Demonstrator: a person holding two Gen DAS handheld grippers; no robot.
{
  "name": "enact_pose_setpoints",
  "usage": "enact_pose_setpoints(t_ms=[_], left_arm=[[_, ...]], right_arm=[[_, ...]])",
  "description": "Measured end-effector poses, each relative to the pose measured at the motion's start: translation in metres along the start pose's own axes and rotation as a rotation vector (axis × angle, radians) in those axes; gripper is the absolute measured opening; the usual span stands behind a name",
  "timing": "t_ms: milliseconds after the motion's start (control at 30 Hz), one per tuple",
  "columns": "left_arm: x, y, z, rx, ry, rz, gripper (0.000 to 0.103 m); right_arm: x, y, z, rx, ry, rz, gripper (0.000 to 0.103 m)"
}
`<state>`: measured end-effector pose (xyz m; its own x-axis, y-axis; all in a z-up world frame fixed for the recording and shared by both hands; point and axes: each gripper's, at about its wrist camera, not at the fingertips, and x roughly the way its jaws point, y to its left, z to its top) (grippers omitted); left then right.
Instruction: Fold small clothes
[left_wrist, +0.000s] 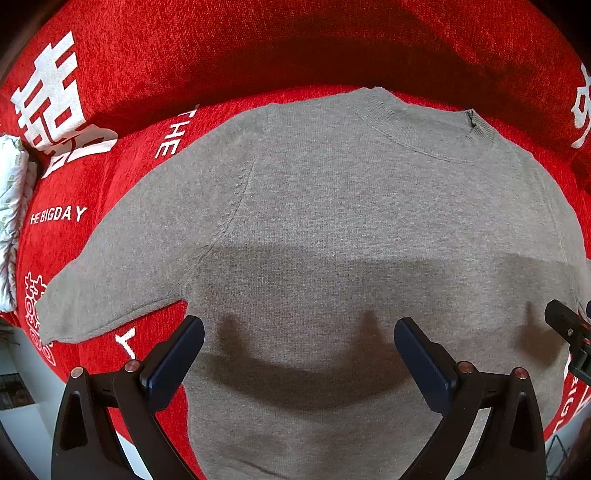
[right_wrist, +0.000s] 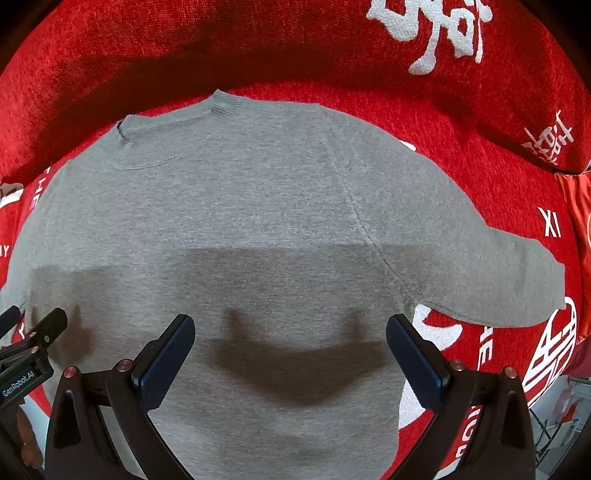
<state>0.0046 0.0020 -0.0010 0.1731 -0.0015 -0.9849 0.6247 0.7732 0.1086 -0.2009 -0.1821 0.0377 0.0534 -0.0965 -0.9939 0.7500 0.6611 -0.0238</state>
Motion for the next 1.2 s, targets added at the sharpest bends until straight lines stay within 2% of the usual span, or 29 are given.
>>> enact_pose_setpoints(t_ms=[433, 567, 933, 1200], left_arm=[[0.001, 0.006, -0.002, -0.004, -0.017, 0.016, 0.103], [0.001, 0.006, -0.002, -0.003, 0.001, 0.003, 0.103], [0.0, 0.011, -0.007, -0.004, -0.039, 0.022, 0.103], [0.002, 0.013, -0.007, -0.006, -0.007, -0.005, 0.103]], right_arm=[[0.002, 0.003, -0.002, -0.005, 0.005, -0.002, 0.103], [0.002, 0.003, -0.002, 0.0, 0.007, 0.0, 0.103], [0.002, 0.001, -0.005, -0.006, 0.007, -0.003, 0.103], [0.002, 0.002, -0.007, -0.009, 0.007, -0.004, 0.103]])
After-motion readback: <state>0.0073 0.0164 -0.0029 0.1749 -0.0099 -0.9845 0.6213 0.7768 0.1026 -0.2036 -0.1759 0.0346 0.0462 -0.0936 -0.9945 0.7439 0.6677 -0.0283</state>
